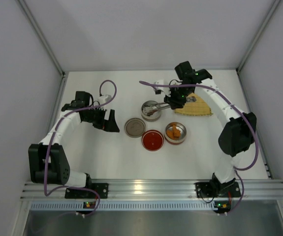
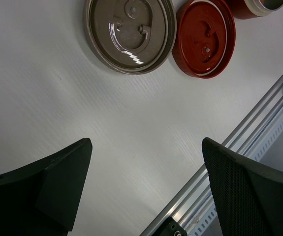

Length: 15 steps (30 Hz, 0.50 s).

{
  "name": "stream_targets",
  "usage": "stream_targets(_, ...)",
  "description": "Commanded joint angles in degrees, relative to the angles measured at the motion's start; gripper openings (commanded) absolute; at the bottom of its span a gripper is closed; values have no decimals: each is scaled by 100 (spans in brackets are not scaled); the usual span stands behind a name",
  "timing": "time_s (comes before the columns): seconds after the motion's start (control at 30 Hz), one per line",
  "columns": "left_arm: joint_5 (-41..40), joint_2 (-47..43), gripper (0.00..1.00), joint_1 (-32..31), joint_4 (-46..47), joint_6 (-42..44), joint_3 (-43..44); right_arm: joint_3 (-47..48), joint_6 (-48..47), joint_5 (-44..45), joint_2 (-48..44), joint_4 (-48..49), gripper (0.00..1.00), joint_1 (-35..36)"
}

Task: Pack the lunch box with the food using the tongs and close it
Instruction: Place the fake food in the packing box.

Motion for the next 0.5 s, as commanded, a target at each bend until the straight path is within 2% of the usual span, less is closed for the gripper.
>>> stream_targets(0.0, 229, -202, 98, 8, 8, 96, 24, 428, 54, 27, 294, 413, 8, 111)
stream_targets(0.47, 212, -149, 98, 17, 70, 166, -117, 701, -139, 369, 814, 440, 8, 84)
